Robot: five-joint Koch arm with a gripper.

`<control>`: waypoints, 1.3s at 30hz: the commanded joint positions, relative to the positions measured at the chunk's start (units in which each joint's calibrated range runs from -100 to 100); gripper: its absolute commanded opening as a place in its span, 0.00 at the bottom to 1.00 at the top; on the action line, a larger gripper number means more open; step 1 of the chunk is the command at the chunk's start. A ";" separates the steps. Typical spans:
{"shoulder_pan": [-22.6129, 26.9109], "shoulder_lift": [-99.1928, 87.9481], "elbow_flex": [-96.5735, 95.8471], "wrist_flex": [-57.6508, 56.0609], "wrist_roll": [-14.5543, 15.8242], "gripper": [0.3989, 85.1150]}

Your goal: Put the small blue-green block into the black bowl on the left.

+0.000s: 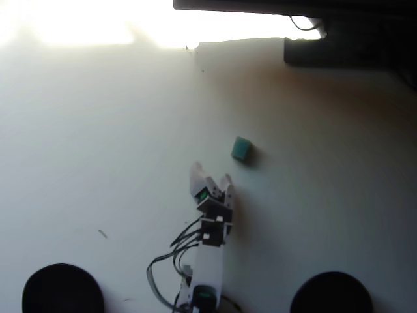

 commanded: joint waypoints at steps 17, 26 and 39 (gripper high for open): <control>-5.81 19.73 22.03 -0.05 -12.89 0.54; -6.35 31.62 27.21 1.57 -14.21 0.54; -5.47 33.77 25.27 5.46 -13.04 0.03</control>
